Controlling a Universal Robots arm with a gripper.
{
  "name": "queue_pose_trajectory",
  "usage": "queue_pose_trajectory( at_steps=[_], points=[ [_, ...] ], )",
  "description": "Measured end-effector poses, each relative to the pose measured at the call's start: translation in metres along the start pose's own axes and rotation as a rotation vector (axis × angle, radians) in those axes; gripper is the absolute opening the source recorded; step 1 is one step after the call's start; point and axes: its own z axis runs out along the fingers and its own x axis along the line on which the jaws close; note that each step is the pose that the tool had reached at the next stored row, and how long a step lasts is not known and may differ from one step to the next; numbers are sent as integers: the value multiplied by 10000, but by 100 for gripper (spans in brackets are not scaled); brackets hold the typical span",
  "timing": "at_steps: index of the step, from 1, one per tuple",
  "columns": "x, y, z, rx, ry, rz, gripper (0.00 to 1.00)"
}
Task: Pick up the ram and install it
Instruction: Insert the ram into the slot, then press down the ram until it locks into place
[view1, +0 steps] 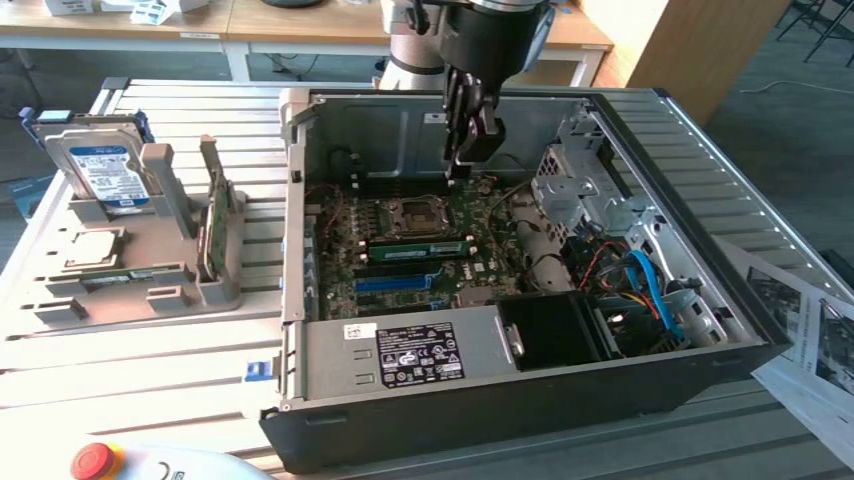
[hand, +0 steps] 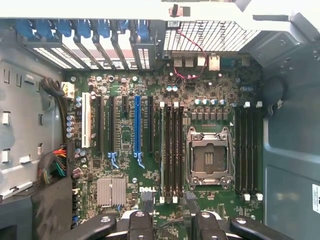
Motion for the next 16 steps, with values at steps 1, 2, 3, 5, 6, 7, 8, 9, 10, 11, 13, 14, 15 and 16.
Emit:
queue_pose_trajectory(
  at_steps=[1,2,3,5,6,7,8,9,10,11,13,14,15,16],
  points=[
    [0,0,0,0,-1,0,37],
    [0,0,0,1,-2,1,37],
    [0,0,-8,0,0,0,37],
    [0,0,-16,0,1,0,37],
    [0,0,-16,0,1,0,37],
    [0,1,-17,0,1,0,37],
    [0,1,-17,0,1,1,37],
    [0,1,-17,0,1,0,37],
    [0,1,-18,-1,0,1,37],
    [0,1,-18,0,0,1,37],
    [0,1,-19,0,0,0,37],
    [0,0,-19,0,0,0,37],
    [0,1,-19,0,0,1,36],
    [0,1,-20,0,1,1,29]
  ],
)
